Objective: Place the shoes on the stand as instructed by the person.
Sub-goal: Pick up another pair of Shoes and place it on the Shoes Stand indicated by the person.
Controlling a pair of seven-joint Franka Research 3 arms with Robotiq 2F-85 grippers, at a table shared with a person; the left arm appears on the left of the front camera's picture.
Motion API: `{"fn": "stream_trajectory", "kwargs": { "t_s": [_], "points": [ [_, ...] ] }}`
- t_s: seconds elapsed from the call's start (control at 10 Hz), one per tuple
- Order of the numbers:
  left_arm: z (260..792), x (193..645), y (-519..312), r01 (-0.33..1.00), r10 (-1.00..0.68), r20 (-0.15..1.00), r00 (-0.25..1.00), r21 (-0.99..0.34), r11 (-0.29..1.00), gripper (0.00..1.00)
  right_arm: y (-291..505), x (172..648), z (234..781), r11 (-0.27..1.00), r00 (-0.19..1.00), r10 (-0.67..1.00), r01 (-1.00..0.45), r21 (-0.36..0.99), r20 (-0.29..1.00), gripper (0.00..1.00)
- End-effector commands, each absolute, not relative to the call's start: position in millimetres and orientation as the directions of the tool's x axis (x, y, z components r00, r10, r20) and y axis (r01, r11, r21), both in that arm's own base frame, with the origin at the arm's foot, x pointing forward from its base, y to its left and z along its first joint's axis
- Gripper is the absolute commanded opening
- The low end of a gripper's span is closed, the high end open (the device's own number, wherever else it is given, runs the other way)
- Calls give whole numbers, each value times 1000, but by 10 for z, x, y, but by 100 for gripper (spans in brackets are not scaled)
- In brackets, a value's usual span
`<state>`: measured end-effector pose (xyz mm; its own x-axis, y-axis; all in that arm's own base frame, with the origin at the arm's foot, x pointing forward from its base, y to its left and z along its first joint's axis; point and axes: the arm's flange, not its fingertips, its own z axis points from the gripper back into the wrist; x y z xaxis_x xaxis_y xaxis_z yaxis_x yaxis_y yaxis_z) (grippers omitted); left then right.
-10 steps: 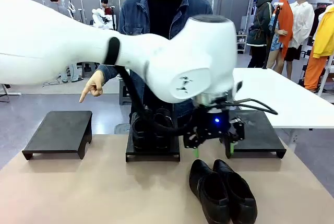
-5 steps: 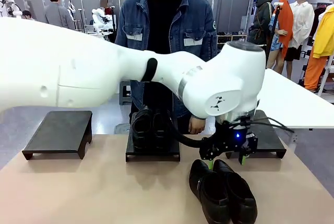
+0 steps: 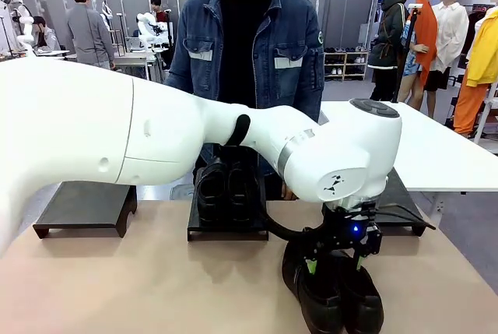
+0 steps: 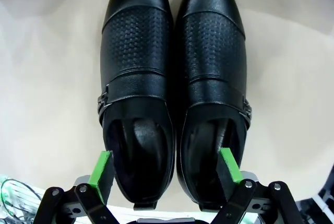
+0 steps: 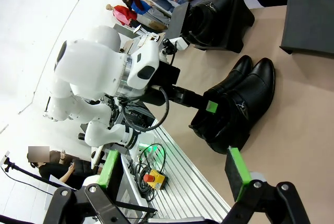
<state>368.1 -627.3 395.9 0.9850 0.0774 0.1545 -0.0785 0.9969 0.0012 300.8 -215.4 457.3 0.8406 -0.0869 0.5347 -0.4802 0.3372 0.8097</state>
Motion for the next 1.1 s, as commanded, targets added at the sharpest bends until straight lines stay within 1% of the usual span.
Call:
{"fn": "stream_trajectory", "kwargs": {
  "t_s": [0.0, 0.5, 0.6, 0.7, 0.8, 0.9, 1.0],
  "points": [
    [3896, 3711, -6338, -81, 80, 116, 990, 4, 997, 100, -2166, 3015, 4585, 332, 828, -90, -499, 800, 554, 100],
    [3701, 3832, -6352, -68, 70, 64, 995, -39, 997, 100, -2166, 3015, 4585, 332, 828, -90, -499, 800, 554, 100],
    [3694, 3846, -6334, -63, 65, 51, 997, -42, 997, 76, -2166, 3015, 4585, 332, 828, -90, -499, 800, 554, 100],
    [3685, 3848, -6323, -48, 50, 31, 998, -44, 998, 44, -2166, 3015, 4585, 332, 828, -90, -499, 800, 554, 100],
    [3657, 3858, -6303, -48, 48, 16, 999, -32, 998, 16, -2166, 3015, 4585, 332, 828, -90, -499, 800, 554, 100],
    [3602, 3863, -6274, -39, 40, 11, 999, -32, 999, 0, -2166, 3015, 4585, 332, 828, -90, -499, 800, 554, 100],
    [3547, 3855, -6251, -37, 37, 5, 999, -29, 999, 0, -2166, 3015, 4585, 332, 828, -90, -499, 800, 554, 100]
  ]
}}
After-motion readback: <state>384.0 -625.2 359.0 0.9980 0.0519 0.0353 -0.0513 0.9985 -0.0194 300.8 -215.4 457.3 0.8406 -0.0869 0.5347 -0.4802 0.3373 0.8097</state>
